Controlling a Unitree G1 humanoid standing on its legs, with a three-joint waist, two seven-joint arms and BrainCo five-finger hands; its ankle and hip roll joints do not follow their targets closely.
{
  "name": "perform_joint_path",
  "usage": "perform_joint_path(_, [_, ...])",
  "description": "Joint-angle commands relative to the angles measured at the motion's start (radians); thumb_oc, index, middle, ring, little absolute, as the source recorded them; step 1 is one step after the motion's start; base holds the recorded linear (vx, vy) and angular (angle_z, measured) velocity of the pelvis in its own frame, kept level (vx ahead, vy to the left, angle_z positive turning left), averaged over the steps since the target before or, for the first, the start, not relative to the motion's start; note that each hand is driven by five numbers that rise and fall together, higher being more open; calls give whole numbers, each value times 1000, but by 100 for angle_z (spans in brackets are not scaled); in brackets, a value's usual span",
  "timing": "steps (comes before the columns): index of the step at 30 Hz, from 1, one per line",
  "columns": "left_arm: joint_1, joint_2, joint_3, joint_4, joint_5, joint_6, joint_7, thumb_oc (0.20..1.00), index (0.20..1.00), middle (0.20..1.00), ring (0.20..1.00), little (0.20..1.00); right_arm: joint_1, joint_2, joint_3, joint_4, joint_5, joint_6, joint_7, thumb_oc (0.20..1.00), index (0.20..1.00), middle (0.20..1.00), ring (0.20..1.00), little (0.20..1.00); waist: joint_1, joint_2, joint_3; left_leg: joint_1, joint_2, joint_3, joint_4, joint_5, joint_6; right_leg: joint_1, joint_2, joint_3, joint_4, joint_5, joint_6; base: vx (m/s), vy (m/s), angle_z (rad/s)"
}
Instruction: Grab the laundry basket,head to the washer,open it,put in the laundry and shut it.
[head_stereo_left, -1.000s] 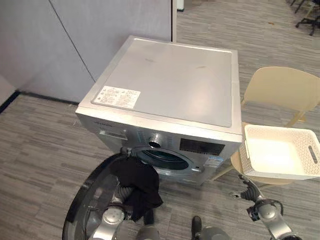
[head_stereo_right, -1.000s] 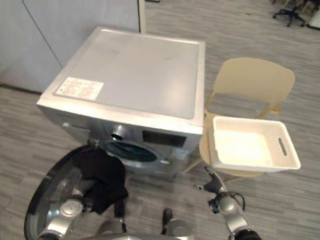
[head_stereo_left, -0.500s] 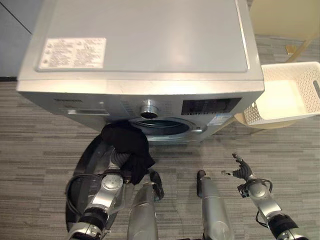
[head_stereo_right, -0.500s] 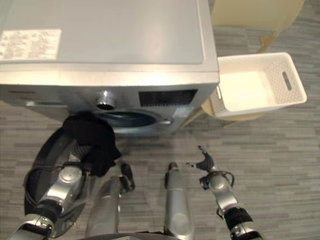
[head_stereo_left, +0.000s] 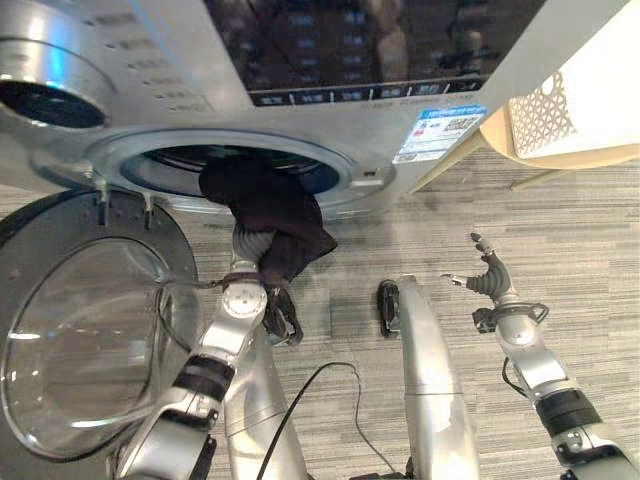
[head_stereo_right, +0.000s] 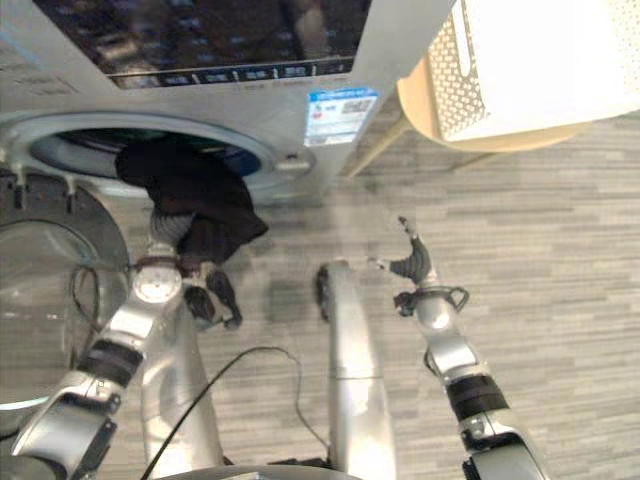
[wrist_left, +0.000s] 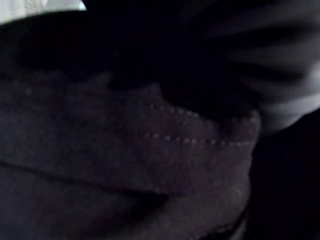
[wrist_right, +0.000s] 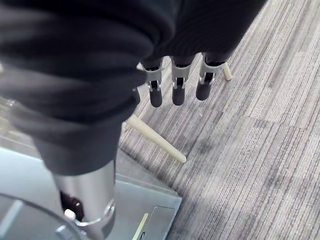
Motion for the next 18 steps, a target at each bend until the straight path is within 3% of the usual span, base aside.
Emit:
perform_joint_path(1, [-269,79,1,192,-76,-65,144,200,200,200,200,200,122,-14,14,-103,39,-89,-4,1000,1000,1000,1000,1000,-44,39,-129,-12,-18,-36,98,-157,82,-1,-27,17,-77,-4,-10,38,-29,-1])
perform_joint_path(3, [-389,114,-22,268,-84,-67,168,200,200,200,200,200,129,-21,18,-113,45,-102,0,1000,1000,1000,1000,1000,-55,40,-129,-29,-16,-37,107,-163,81,-18,-26,16,-68,-7,-8,18,-14,0])
perform_joint_path(5, [-571,237,-85,293,-8,-65,263,200,200,200,200,200,158,-51,28,-159,54,-147,18,1000,1000,1000,1000,1000,-75,48,-130,-59,-10,-41,127,-169,79,-44,-28,12,-54,-6,1,9,-12,2])
perform_joint_path(6, [-577,237,-89,296,-8,-65,264,200,200,200,200,200,157,-49,26,-160,54,-147,19,1000,1000,1000,1000,1000,-74,47,-129,-63,-11,-43,129,-170,79,-47,-29,11,-52,-6,1,29,-33,-1])
perform_joint_path(9, [-689,346,-182,292,131,-50,355,200,200,200,200,200,174,-81,38,-188,74,-186,37,1000,1000,1000,1000,1000,-79,50,-132,-88,-7,-51,149,-175,77,-64,-25,5,-44,-4,9,26,-15,-2])
perform_joint_path(10, [-771,436,-286,309,266,-18,417,200,200,200,200,200,185,-109,43,-198,93,-219,51,1000,1000,1000,1000,1000,-79,53,-134,-101,-5,-56,158,-176,76,-70,-23,2,-42,0,14,36,-9,-3])
perform_joint_path(13, [-817,493,-373,323,358,19,421,200,200,200,200,200,219,-137,46,-213,106,-249,57,1000,1000,1000,1000,1000,-78,56,-134,-119,-7,-58,169,-177,78,-83,-22,-4,-35,4,20,0,0,0])
perform_joint_path(14, [-830,476,-387,340,350,19,393,432,432,432,432,432,226,-140,47,-212,110,-248,56,1000,1000,1000,1000,1000,-79,57,-133,-122,-11,-61,171,-176,79,-85,-22,-3,-32,4,20,18,-15,3])
perform_joint_path(15, [-834,474,-391,343,349,18,392,561,561,561,561,561,226,-140,46,-212,110,-248,56,1000,1000,1000,1000,1000,-78,57,-133,-123,-11,-61,171,-176,79,-86,-23,-4,-32,4,20,0,0,0])
perform_joint_path(16, [-851,456,-411,369,345,18,362,1000,1000,1000,1000,1000,222,-139,51,-203,117,-247,54,1000,1000,1000,1000,1000,-78,59,-132,-128,-13,-61,173,-175,80,-88,-25,-5,-29,5,19,0,0,0])
perform_joint_path(18, [-885,440,-461,422,357,24,252,1000,1000,1000,1000,1000,217,-145,40,-198,112,-234,54,1000,1000,1000,1000,1000,-76,58,-127,-138,-20,-66,176,-170,79,-93,-31,-9,-25,5,19,0,0,0])
